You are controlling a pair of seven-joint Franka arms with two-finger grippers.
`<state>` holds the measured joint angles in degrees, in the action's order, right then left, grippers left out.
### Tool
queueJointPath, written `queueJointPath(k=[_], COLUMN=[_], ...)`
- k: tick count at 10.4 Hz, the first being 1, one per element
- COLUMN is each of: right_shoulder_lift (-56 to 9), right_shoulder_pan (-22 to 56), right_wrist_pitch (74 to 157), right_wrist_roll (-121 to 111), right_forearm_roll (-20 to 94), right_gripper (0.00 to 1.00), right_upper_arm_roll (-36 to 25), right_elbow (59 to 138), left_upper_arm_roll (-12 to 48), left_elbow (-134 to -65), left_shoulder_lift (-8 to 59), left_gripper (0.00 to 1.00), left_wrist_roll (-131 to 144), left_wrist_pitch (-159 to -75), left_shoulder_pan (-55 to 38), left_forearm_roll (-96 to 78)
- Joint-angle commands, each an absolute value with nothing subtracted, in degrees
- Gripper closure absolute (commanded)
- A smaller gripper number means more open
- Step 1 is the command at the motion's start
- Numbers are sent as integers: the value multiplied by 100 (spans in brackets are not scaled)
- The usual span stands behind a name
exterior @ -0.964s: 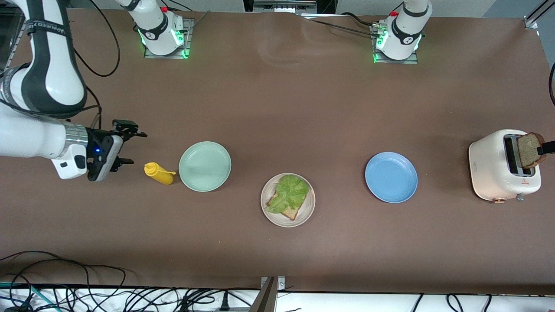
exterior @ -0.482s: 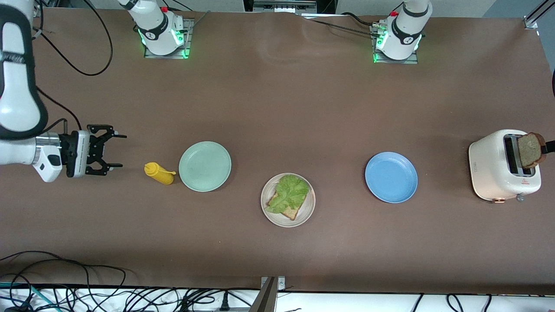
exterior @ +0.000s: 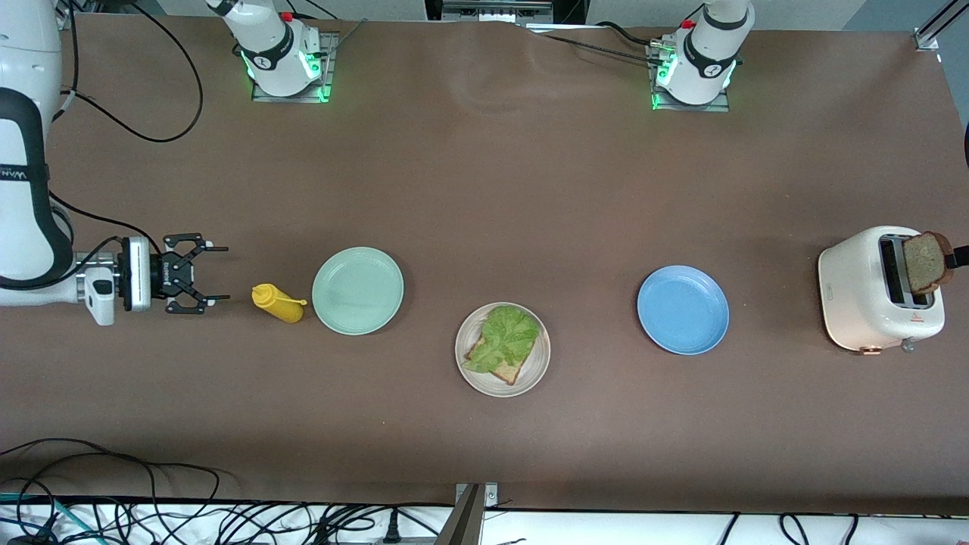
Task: Make sandwich on beige plate with both arms
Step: 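Grasp the yellow squeeze bottle with the right gripper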
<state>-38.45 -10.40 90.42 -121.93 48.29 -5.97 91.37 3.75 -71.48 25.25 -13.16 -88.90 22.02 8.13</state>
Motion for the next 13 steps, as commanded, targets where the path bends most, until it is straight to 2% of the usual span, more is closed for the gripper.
queueJointPath(k=[1,7,9,13], right_shoulder_lift=[-4437,-5404,-5528,-5590], right_shoulder_pan=[-1151,-1073,-959,-756], right_wrist_pitch=[8807,8912,9253,9361], right_wrist_roll=[-12996,-14510,-14511,-14458], right_forearm_roll=[5333,5852,5932,6187], right_gripper=[0,0,0,0], right_upper_arm_roll=[-527,-519,-484,-483], right_elbow=[8719,8446,8455,8464], left_upper_arm_roll=[422,422,422,431], left_elbow=[-7146,-7163,-7163,-7163], left_shoulder_lift=[2505,2514,2522,2522], left_gripper=[0,0,0,0], left_wrist_roll=[-1450,-1450,-1450,-1441], left_wrist_pitch=[-8921,-8930,-8930,-8921], left_shoulder_pan=[2268,2259,2259,2259], left_forearm_roll=[721,712,712,703])
